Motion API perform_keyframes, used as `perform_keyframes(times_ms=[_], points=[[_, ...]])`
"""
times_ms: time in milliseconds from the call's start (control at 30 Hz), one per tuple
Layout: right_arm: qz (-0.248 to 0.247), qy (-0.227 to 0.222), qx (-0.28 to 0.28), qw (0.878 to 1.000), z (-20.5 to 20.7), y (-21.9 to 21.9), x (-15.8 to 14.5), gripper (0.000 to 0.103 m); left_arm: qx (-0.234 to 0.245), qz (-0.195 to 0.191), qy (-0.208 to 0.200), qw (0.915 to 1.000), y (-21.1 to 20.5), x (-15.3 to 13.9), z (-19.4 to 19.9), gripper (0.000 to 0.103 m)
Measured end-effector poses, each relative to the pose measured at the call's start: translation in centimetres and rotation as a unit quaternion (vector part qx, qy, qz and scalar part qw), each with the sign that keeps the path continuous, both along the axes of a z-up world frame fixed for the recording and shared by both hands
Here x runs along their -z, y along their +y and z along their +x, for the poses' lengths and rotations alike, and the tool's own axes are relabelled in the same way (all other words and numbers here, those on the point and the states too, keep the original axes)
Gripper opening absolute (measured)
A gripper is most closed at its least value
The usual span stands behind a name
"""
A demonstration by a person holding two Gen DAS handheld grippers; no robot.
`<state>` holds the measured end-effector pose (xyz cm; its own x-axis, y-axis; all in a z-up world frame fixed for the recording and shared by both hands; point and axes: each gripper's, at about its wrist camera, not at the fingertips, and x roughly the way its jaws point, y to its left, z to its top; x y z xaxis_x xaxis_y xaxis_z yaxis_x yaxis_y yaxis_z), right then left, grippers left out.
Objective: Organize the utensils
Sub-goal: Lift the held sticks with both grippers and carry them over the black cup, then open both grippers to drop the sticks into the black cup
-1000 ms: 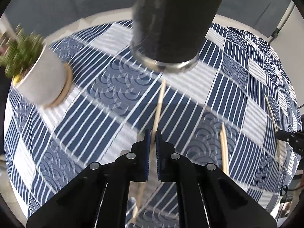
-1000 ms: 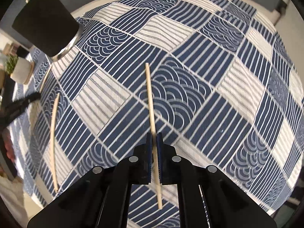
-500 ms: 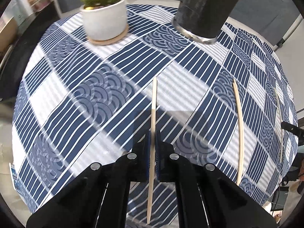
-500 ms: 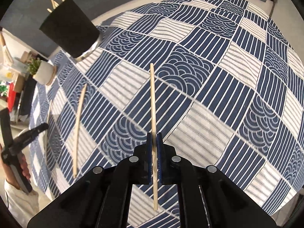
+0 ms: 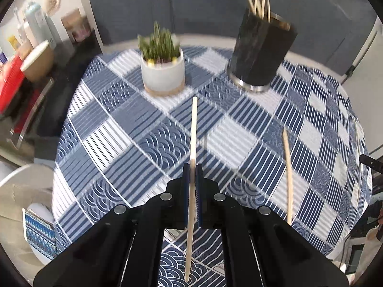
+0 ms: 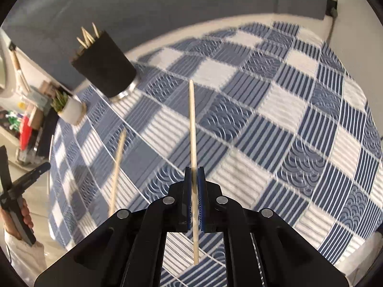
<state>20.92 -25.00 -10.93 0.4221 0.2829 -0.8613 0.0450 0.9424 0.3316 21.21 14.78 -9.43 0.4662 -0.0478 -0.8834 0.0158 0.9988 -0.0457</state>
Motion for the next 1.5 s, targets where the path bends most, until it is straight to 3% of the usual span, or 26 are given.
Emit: perform_keyframes(times_ms=[167, 400, 500, 567, 767, 967, 1100, 1267, 1333, 1500], points=[[0.013, -0.045, -0.019, 0.999, 2.7, 0.0, -3.8, 0.005, -0.009, -0.009, -0.039, 0.9992, 0.0, -4.4, 1.5, 0.005], [0.014, -0.102, -0.073, 0.992, 7.6, 0.6, -8.6, 0.005, -0.04, -0.057, -0.08, 0.9943, -0.3, -8.7, 4.7, 0.005], [0.032, -0.129, -0.088, 0.987, 10.0, 0.8, -10.2, 0.005, -0.053, -0.031, -0.117, 0.9912, -0.9, -10.2, 6.2, 0.005], [0.052, -0.151, -0.105, 0.982, 11.9, 1.2, -11.2, 0.005, -0.067, -0.023, -0.146, 0.9867, -1.5, -11.2, 7.2, 0.005], [0.113, -0.23, -0.159, 0.953, 15.9, 2.9, -13.4, 0.005, -0.068, -0.073, -0.194, 0.9759, -2.7, -12.5, 10.4, 0.005], [0.152, -0.283, -0.201, 0.925, 19.2, 5.0, -14.1, 0.005, -0.053, -0.115, -0.216, 0.9682, -4.0, -12.8, 13.2, 0.005], [0.182, -0.308, -0.22, 0.907, 21.4, 6.6, -13.7, 0.005, -0.021, -0.134, -0.276, 0.9516, -5.2, -13.5, 14.1, 0.005], [0.202, -0.313, -0.233, 0.898, 23.7, 8.4, -12.3, 0.005, 0.001, -0.158, -0.324, 0.9329, -6.0, -13.1, 15.5, 0.005], [0.207, -0.312, -0.237, 0.896, 24.7, 9.2, -11.5, 0.005, 0.014, -0.187, -0.333, 0.924, -6.1, -12.5, 16.4, 0.005], [0.211, -0.318, -0.247, 0.891, 26.4, 10.9, -10.2, 0.005, 0.022, -0.203, -0.337, 0.9191, -6.9, -10.4, 18.3, 0.005]])
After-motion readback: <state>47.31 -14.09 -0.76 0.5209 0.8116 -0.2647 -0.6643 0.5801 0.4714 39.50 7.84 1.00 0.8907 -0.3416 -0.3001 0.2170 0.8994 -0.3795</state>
